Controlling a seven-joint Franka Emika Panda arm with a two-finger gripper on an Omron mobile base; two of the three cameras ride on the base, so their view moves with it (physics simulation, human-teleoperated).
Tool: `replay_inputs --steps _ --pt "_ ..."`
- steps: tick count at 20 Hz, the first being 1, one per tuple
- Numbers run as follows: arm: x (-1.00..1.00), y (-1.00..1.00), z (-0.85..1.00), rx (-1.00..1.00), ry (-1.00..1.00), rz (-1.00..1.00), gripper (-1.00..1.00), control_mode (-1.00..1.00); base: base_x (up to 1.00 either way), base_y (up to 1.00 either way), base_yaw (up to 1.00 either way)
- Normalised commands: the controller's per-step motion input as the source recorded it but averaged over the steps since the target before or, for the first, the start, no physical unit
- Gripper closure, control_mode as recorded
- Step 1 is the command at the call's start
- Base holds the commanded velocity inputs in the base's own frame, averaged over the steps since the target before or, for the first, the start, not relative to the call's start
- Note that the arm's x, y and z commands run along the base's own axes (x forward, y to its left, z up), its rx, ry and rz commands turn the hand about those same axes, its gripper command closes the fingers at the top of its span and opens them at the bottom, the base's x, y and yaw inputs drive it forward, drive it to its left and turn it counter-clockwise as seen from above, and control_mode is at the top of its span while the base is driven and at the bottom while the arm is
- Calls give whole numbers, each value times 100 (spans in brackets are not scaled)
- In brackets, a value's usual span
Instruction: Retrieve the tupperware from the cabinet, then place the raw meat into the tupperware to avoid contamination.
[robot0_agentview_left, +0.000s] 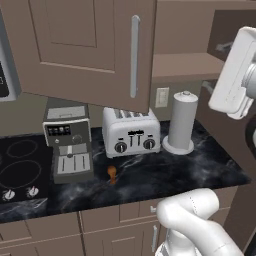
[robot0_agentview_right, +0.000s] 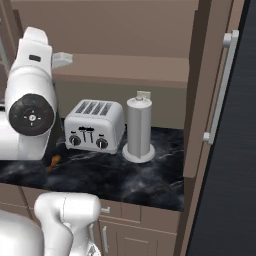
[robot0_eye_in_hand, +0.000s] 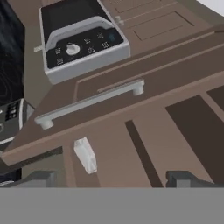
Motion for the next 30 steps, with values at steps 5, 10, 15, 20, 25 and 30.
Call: replay_inputs --steps 5,10,15,20,25,30 --pt "5 0 -3 0 0 9 -100 -100 0 0 0" --pt "4 6 -4 0 -1 10 -100 -100 0 0 0" --pt "1 19 -2 -1 -1 7 -100 -100 0 0 0" --pt "1 30 -4 -2 -2 3 -100 -100 0 0 0" --pt "11 23 -6 -2 0 0 -100 -100 0 0 0" --pt "17 1 -5 -2 0 0 -100 -100 0 0 0"
